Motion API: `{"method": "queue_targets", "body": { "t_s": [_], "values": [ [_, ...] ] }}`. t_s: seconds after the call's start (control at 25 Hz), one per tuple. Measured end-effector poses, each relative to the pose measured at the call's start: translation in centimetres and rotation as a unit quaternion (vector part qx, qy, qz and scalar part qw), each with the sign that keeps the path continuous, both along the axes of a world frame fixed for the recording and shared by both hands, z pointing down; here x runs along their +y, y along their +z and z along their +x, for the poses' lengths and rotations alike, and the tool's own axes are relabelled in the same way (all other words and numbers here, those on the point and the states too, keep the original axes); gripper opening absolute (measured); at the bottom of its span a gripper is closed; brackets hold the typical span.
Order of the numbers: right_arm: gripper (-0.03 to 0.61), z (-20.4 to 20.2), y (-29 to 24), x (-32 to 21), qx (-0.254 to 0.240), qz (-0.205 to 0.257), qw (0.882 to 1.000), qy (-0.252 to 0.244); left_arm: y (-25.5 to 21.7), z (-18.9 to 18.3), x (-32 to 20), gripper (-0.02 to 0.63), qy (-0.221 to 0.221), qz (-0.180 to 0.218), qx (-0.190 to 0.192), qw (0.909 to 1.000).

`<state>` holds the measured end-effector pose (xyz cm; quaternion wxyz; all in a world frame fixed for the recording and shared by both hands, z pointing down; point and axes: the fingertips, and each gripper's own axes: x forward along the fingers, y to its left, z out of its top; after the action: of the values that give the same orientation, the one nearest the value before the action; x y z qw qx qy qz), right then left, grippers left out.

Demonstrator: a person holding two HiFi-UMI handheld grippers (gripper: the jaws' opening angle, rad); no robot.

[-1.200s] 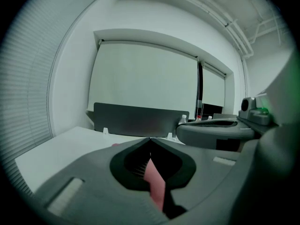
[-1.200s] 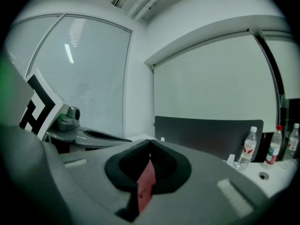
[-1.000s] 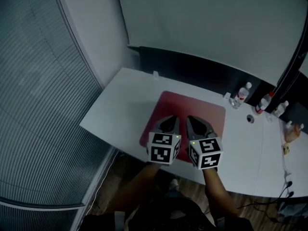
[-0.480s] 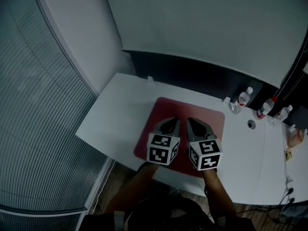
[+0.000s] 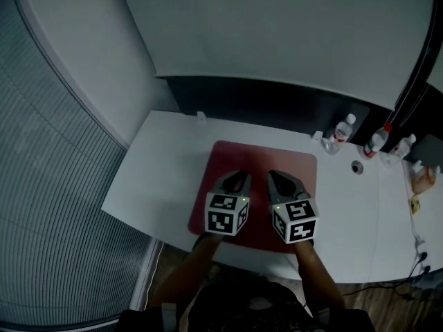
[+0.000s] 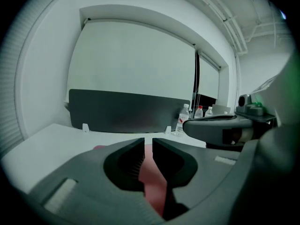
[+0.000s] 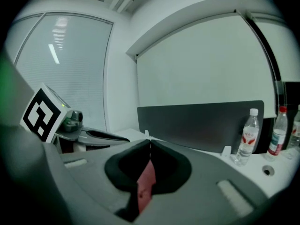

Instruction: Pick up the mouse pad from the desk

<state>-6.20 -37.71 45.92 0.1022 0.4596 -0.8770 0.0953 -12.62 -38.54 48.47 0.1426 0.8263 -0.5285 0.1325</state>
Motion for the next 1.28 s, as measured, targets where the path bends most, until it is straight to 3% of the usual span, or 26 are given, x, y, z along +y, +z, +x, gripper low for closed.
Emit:
{"method": "queue_targets", "body": {
  "t_s": [0.4, 0.64, 0.92, 1.28],
  "values": [
    [0.017, 1.2, 2.7, -0.1, 0.029, -0.016, 0.998, 0.054, 3.0, -2.1, -0.5, 0.104, 0.052, -0.031, -0.001, 0.9982],
    [0.034, 2.7, 4.0, 0.3, 0.045, -0.028, 0.995, 0.083, 4.4, -4.4, -1.4, 0.164, 0.05, -0.036, -0.012, 0.998],
    [0.079, 5.6, 6.3, 0.6, 0.059, -0.051, 0.99, 0.119, 7.9, -6.6, -1.6, 0.231, 0.047, -0.08, -0.025, 0.9953],
    [0.143, 8.3, 9.3, 0.4, 0.075, -0.082, 0.985, 0.132, 11.7, -9.0, -2.2, 0.303, 0.037, -0.124, -0.045, 0.9906]
  ]
}}
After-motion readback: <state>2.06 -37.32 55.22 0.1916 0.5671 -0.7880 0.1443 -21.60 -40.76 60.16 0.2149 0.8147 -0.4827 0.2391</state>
